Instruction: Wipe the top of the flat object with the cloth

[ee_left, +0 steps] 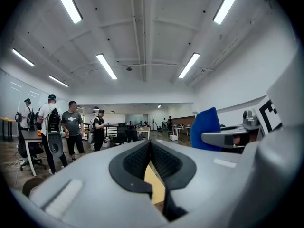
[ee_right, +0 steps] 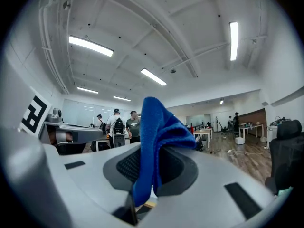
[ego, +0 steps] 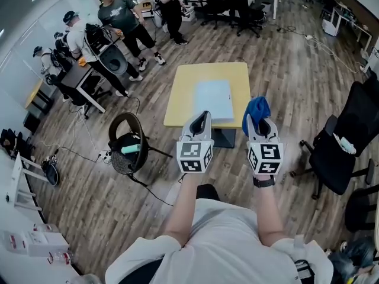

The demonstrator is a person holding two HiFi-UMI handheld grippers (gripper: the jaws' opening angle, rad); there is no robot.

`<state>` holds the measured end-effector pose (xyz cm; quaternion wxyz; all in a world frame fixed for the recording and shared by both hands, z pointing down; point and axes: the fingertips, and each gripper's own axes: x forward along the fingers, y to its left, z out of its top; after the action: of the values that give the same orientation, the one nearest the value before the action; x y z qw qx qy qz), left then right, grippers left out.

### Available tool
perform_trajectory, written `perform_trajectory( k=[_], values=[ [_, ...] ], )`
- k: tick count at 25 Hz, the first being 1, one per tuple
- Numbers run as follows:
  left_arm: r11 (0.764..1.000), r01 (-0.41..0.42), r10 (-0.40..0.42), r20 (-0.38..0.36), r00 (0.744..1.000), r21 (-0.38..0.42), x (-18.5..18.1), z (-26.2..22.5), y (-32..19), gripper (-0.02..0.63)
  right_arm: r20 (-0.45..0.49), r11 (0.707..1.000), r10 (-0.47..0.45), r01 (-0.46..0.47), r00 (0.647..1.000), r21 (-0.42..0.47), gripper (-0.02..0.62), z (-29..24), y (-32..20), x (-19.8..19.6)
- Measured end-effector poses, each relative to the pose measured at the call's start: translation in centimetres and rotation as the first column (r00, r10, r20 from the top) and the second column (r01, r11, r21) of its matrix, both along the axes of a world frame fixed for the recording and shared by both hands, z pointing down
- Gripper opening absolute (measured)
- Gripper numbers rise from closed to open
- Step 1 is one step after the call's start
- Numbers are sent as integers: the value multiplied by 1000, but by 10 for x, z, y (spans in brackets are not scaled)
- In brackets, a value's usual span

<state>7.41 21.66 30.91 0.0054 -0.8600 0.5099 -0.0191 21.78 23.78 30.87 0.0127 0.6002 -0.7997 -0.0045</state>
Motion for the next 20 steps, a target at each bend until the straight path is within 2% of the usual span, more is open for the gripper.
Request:
perform_trajectory(
  k=[7, 13, 20],
  values=[
    [1000, -9, 9, -10, 1000, -6, -15, 9, -74, 11, -10, 997, -58, 58, 998, -42, 57, 17, -69, -24],
    [998, -55, 56, -26, 998, 14, -23, 2, -182, 11, -39, 998, -41, 38, 998, -58, 57, 16, -166, -48],
    [995, -83, 85, -42, 995, 50, -48, -24, -302, 11, -64, 998, -55, 54, 996, -17, 57, -14, -277, -94]
  ],
)
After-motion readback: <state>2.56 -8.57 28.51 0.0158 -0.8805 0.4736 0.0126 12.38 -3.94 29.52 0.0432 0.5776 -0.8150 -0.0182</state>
